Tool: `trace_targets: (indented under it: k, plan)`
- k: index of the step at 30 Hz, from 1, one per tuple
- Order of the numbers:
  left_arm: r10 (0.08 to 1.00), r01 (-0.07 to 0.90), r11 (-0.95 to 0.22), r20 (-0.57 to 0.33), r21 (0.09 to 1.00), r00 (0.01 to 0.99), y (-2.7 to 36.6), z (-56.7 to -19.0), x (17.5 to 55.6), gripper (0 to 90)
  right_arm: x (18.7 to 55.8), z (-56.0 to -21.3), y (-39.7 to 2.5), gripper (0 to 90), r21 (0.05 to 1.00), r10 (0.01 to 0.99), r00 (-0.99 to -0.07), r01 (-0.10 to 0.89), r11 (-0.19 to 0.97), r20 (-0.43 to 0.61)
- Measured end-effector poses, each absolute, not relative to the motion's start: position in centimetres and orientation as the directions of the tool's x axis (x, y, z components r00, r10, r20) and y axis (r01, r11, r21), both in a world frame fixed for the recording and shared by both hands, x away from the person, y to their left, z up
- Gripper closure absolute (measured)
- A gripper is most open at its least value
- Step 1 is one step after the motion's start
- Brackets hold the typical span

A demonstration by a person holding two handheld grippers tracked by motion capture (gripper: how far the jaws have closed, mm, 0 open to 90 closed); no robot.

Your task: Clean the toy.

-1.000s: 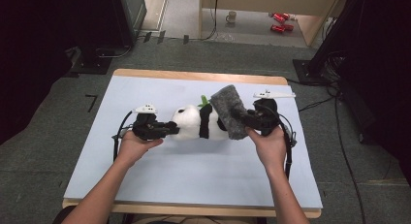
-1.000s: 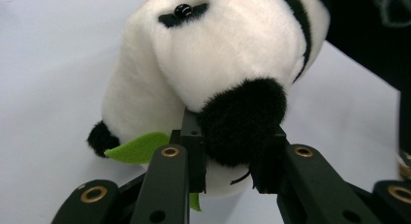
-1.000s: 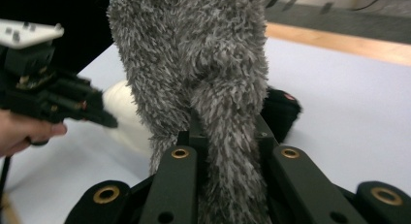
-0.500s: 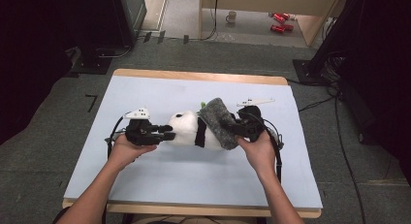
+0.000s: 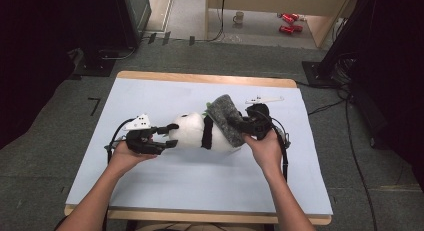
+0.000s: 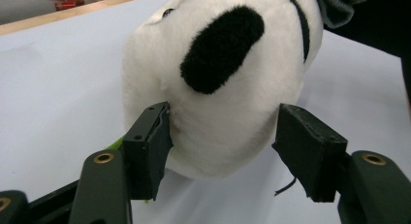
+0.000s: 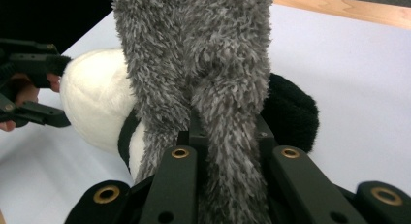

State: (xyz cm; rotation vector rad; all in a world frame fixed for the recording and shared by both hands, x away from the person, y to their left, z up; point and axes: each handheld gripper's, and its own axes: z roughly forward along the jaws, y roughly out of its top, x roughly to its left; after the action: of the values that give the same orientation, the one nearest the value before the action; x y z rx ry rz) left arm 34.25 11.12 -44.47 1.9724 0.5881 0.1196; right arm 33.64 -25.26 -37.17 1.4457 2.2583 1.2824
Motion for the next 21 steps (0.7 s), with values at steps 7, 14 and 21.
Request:
trace_targets:
  k: [7,14,21]
  plan:
    - [0.462,0.355,-0.369,-0.162,0.859,0.872,10.7,-45.6,34.9,35.6,34.7,-37.2,-25.5,79.2,0.735,0.811,-0.502,0.664,0.137,0.302]
    - [0.479,0.342,-0.317,-0.162,0.885,0.863,9.9,-46.7,35.8,29.5,35.3,-37.5,-25.7,79.1,0.740,0.812,-0.488,0.664,0.108,0.320]
    - [0.527,0.395,-0.275,-0.206,0.877,0.825,9.0,-47.0,36.2,40.1,35.5,-37.5,-25.5,78.8,0.750,0.819,-0.483,0.654,0.101,0.310]
